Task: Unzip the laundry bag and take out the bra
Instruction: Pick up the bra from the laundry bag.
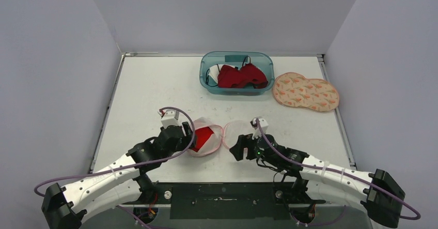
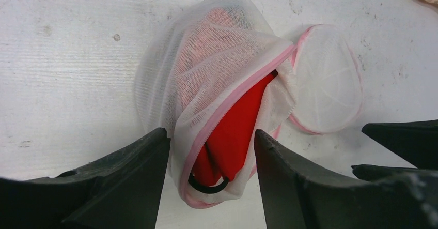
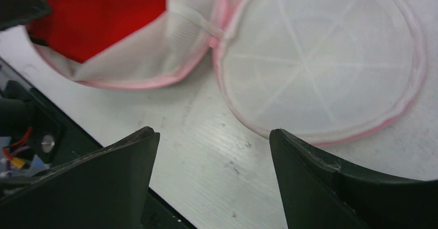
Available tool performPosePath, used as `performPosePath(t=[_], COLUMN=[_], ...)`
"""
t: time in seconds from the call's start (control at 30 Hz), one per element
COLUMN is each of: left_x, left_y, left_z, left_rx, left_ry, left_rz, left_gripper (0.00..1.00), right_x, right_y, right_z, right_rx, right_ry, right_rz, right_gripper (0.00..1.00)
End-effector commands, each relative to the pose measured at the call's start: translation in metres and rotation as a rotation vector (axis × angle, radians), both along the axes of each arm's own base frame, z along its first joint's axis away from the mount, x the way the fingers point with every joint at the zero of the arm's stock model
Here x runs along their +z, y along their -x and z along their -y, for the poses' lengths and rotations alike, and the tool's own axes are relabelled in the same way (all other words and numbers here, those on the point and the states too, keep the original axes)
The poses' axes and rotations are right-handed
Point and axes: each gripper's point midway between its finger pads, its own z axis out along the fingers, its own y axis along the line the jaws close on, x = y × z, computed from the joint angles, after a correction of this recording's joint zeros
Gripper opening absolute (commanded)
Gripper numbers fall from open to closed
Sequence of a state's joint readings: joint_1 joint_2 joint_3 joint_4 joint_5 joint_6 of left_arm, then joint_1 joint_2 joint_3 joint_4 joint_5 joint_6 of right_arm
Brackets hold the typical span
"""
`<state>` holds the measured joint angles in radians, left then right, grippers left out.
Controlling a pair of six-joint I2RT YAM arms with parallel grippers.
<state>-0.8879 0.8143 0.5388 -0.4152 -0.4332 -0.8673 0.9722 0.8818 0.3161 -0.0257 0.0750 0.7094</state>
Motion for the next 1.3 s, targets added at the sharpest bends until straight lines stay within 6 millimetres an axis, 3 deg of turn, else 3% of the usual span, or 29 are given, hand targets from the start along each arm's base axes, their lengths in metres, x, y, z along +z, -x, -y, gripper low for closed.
performPosePath(t=[0.0, 0.23, 0.5, 0.67, 0.93, 1.1, 1.27], left_x=[0.020, 0.015, 0.004, -0.011, -0.011, 0.003, 0.016], left_y=[-0.001, 0.004, 0.016, 0.021, 0.018, 0.017, 0.018], left_z=[-0.010, -0.031, -0.025, -0.036, -0.041, -0.039, -0.051], left_rx=[0.018, 0.069, 0.009, 0.047, 0.109, 0.112, 0.175], left_ry=[0.013, -0.013, 0.049, 0.032, 0.070, 0.133, 0.203], left_rz=[0.051, 0.057, 0.047, 0.018, 0.030, 0.065, 0.108], left_gripper=[0.59, 0.59, 0.59, 0.53, 0.47, 0.57, 0.65], right_x=[0.065, 0.087, 0.092, 0.088, 0.096, 0.101, 0.107], right_y=[-0.009, -0.018, -0.018, -0.019, -0.011, -0.012, -0.014], right_z=[-0.033, -0.071, -0.113, -0.128, -0.151, -0.157, -0.158], right_rx=[0.107, 0.181, 0.263, 0.283, 0.345, 0.343, 0.323], right_ry=[-0.080, -0.096, -0.083, -0.072, -0.119, -0.123, -0.205], right_rz=[0.150, 0.246, 0.300, 0.323, 0.401, 0.438, 0.446], right_gripper=[0.81, 0.78, 0.76, 0.75, 0.76, 0.79, 0.91])
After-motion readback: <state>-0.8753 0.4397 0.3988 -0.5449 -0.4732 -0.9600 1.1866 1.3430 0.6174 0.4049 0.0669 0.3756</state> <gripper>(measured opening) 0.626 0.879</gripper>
